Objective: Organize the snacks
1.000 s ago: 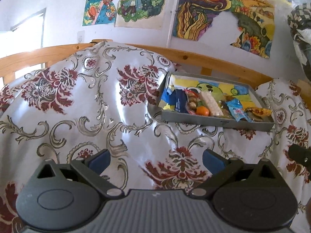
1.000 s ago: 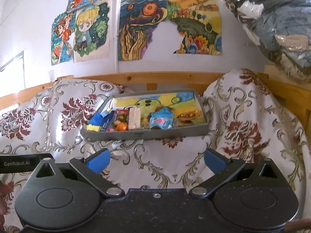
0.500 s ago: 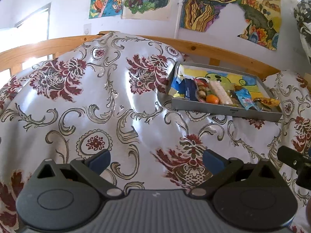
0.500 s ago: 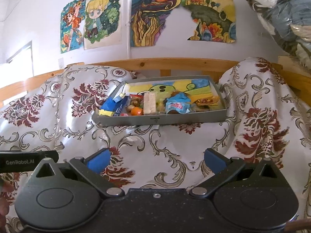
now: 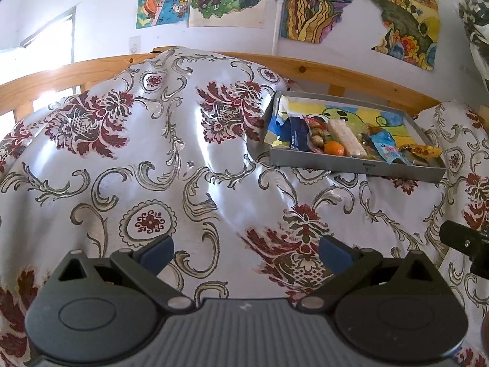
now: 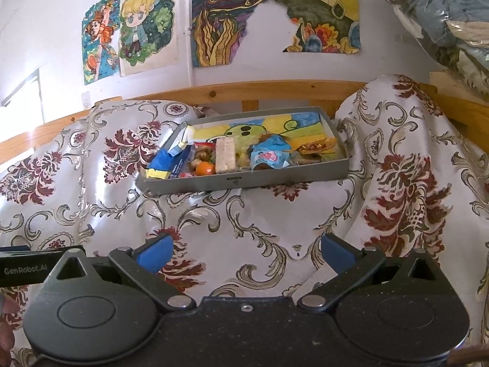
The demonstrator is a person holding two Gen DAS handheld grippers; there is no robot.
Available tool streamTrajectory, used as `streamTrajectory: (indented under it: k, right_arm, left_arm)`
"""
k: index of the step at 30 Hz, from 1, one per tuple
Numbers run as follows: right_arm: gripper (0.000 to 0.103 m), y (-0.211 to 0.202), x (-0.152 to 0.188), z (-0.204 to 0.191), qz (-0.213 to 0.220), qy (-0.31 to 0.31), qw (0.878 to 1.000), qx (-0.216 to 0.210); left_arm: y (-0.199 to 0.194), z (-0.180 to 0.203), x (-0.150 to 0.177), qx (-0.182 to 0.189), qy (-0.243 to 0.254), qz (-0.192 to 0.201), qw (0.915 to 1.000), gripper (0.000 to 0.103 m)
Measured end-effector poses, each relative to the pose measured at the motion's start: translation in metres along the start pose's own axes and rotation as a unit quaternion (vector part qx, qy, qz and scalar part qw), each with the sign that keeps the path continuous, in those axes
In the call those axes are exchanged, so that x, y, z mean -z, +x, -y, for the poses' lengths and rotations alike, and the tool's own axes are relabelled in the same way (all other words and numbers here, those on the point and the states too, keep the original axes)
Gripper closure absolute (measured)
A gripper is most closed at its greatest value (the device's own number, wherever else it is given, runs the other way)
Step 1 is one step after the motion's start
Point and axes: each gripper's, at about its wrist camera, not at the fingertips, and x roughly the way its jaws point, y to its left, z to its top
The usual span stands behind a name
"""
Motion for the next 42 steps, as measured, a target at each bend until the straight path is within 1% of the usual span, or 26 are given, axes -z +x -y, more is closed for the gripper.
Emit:
streamTrajectory:
  k: [42]
  right_arm:
    - [0.001, 0.0024, 0.0007, -0.0003, -0.008, -0.003, 1.0, 0.001]
  left_arm:
    - [-0.0008, 0.0001, 0.0029, 0.005, 0.003, -0.003, 1.0, 0.001]
